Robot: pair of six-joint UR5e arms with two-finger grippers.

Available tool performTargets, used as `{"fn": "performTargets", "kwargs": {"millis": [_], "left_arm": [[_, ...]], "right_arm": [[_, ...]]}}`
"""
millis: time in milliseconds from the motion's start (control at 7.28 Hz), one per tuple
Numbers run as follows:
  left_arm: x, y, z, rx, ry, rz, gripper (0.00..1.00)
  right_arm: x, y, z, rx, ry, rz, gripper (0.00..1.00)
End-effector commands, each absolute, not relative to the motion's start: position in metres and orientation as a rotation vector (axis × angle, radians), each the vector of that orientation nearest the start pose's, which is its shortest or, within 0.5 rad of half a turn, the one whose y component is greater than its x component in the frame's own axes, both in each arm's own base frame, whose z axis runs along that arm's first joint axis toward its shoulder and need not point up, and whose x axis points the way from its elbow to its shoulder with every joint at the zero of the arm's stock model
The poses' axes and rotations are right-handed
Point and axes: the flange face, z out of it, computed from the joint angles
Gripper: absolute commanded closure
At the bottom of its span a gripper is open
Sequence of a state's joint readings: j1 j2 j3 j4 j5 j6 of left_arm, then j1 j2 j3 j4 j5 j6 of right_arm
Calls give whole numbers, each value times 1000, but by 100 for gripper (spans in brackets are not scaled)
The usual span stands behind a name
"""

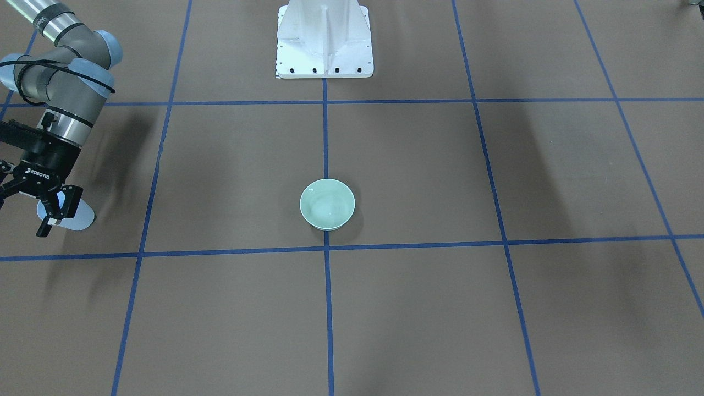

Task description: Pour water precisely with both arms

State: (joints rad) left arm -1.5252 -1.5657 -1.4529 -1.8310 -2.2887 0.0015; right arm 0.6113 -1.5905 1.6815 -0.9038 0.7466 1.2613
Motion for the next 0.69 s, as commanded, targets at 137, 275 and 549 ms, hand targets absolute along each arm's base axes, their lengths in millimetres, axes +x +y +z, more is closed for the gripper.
{"fn": "performTargets", "kwargs": {"millis": [137, 275, 549], "left_arm": [[-45, -500, 693, 122, 720, 95, 0], [-45, -500, 692, 124, 720, 95, 0], [-45, -501, 690, 128, 720, 97, 0]], "right_arm": [[-247, -505, 525, 746, -418, 347, 1], [-221, -513, 531, 658, -469, 311, 1], [-176, -525, 541, 535, -497, 141, 1]]}}
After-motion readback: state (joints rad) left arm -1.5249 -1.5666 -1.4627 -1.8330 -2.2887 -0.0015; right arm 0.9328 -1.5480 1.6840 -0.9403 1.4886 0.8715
